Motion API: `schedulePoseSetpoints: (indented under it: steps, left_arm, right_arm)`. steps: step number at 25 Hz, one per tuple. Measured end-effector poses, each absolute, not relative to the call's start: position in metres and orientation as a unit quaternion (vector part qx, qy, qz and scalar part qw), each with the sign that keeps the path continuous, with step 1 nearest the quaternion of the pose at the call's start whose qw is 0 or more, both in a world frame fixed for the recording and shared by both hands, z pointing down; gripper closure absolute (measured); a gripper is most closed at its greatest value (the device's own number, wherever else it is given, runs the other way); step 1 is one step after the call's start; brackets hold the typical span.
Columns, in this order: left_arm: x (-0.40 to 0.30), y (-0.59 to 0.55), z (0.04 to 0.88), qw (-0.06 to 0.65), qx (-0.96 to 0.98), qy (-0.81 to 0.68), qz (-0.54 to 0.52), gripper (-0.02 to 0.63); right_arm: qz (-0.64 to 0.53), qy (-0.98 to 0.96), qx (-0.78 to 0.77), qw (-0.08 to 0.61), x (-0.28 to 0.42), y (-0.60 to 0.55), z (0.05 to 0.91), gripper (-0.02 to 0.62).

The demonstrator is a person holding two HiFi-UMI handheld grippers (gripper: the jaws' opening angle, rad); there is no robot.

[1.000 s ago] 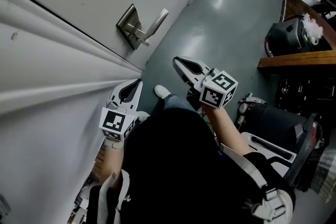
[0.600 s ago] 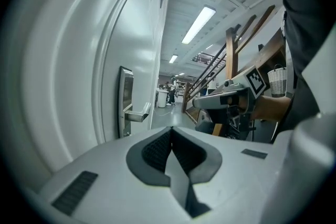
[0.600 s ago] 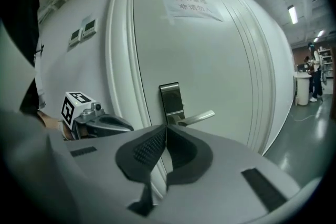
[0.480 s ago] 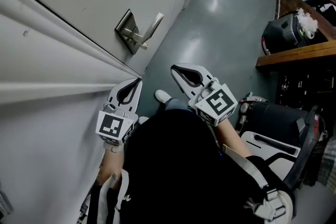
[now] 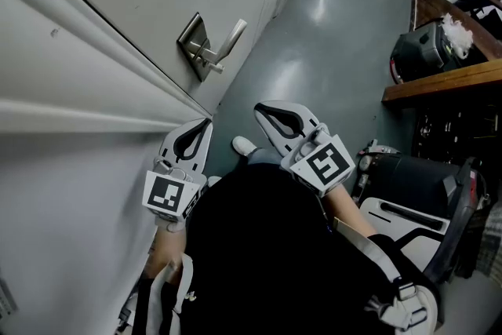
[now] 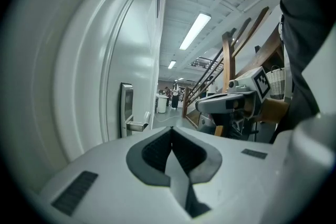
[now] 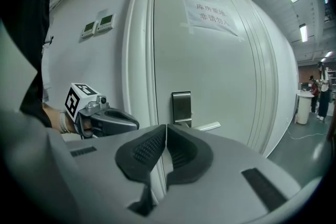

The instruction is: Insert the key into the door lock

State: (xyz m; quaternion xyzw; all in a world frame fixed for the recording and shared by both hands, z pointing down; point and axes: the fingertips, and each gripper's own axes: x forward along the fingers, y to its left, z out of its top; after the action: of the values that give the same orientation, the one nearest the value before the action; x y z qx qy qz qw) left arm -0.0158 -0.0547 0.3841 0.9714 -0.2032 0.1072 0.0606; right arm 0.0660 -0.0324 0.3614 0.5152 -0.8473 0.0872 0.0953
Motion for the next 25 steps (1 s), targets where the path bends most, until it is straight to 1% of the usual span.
schedulePoseSetpoints:
  steps: [25]
  left_arm:
    - [-0.041, -0.05, 0.394, 0.074, 0.968, -0.213, 0.111, 0.598]
  right_arm:
    - [0.106, -0.849, 0.503, 0.124, 0.041, -0.032, 0.381, 0.577]
